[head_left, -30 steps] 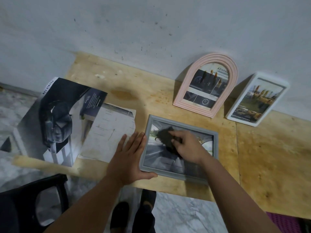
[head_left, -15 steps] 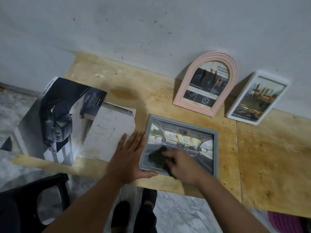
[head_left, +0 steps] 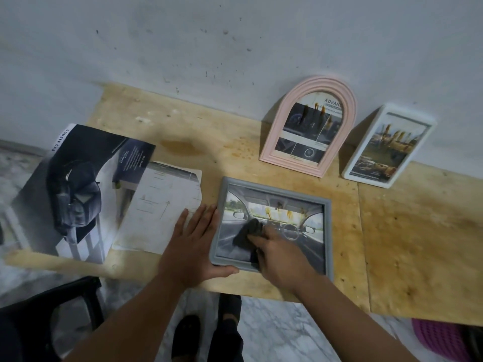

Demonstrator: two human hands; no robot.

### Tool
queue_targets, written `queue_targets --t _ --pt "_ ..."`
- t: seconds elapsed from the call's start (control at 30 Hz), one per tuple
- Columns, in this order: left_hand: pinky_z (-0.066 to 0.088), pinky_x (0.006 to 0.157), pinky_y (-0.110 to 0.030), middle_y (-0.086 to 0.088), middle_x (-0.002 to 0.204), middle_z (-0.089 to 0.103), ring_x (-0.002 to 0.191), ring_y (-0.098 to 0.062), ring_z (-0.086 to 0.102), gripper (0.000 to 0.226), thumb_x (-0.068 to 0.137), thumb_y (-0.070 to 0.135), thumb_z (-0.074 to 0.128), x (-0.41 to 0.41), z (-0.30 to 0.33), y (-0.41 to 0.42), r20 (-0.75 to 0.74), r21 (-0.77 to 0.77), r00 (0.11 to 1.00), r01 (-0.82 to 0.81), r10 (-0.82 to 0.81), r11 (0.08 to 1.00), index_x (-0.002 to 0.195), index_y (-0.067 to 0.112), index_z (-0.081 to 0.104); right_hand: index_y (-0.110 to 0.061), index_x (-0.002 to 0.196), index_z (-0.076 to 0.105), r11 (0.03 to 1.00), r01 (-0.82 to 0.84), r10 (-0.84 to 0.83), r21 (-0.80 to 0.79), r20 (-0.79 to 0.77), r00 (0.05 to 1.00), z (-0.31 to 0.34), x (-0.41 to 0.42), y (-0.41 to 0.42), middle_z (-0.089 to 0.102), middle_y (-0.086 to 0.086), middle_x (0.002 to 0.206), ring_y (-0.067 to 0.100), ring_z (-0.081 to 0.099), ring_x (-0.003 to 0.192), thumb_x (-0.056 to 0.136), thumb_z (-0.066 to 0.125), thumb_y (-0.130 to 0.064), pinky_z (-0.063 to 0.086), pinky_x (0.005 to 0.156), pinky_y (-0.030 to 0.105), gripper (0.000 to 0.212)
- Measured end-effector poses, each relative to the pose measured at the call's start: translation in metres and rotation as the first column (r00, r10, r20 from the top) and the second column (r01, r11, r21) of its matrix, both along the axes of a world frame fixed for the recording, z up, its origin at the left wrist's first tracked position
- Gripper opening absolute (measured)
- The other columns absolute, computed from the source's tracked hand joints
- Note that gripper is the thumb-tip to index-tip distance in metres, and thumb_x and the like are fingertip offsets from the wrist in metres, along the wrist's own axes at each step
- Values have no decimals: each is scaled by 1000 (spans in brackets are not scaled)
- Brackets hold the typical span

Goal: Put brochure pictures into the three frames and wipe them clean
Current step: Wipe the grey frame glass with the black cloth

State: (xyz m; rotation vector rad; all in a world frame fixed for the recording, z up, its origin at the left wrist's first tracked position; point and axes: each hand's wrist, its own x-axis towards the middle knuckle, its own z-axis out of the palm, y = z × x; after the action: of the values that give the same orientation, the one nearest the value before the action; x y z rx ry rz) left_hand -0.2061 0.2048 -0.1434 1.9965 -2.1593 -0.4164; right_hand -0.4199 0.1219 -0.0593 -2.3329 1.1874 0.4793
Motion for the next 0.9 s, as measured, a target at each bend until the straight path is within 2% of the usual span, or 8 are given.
queue_targets --t 0.1,0.17,0.37,0.47,0.53,0.67,0.8,0.9 --pt "21 124 -61 -10 171 17 160 -27 11 135 69 102 38 1 1 -1 1 11 1000 -4 4 1000 161 4 23 -33 145 53 991 -94 94 100 4 996 11 -6 4 47 1 137 28 59 115 102 49 -27 53 90 38 44" --pt "21 124 -61 -11 171 17 160 -27 11 136 69 102 38 1 2 0 3 12 1000 -4 4 1000 161 3 22 -30 144 56 984 -63 55 164 51 997 17 -3 -15 50 4 136 28 57 119 102 49 -20 48 99 36 44" --pt "21 124 -61 -11 170 21 159 -27 14 135 69 101 41 1 4 1 2 -18 1000 -5 5 1000 161 4 24 -21 141 58 964 237 -217 -117 165 962 -2 13 -78 53 10 128 37 61 106 100 50 -22 52 90 43 42" --pt "20 125 -60 -10 170 23 159 -27 16 134 69 101 41 1 4 1 4 -25 1000 -4 4 1000 161 4 25 -21 145 54 975 195 -185 -111 97 978 -14 24 -51 47 12 139 40 63 102 99 48 -23 55 88 44 46" --pt "21 125 -60 -11 169 24 159 -28 17 134 70 101 41 1 3 1 0 -28 1000 -6 6 1000 160 4 26 -26 147 50 990 93 -85 -106 74 994 -13 21 -22 45 10 139 37 65 96 99 49 -27 57 84 47 48" --pt "22 124 -61 -11 170 22 159 -28 16 133 71 100 41 1 2 0 -5 -16 1000 -2 2 1000 160 3 25 -32 147 49 1000 -18 18 1 100 995 -6 -1 25 45 3 140 33 63 104 98 51 -27 57 83 41 49" --pt "22 124 -61 -11 170 20 159 -28 14 134 70 101 39 2 3 0 1 -4 1000 -1 1 1000 160 2 24 -28 142 59 957 137 -202 256 250 947 8 -15 -5 51 -7 128 18 58 113 103 50 -12 42 93 21 44" --pt "23 124 -61 -11 170 20 159 -28 15 134 70 101 39 1 4 0 7 -12 1000 -4 4 1000 161 3 24 -27 141 60 945 322 -324 61 310 894 0 -23 -52 52 -2 120 23 57 112 101 53 -12 44 99 29 44"
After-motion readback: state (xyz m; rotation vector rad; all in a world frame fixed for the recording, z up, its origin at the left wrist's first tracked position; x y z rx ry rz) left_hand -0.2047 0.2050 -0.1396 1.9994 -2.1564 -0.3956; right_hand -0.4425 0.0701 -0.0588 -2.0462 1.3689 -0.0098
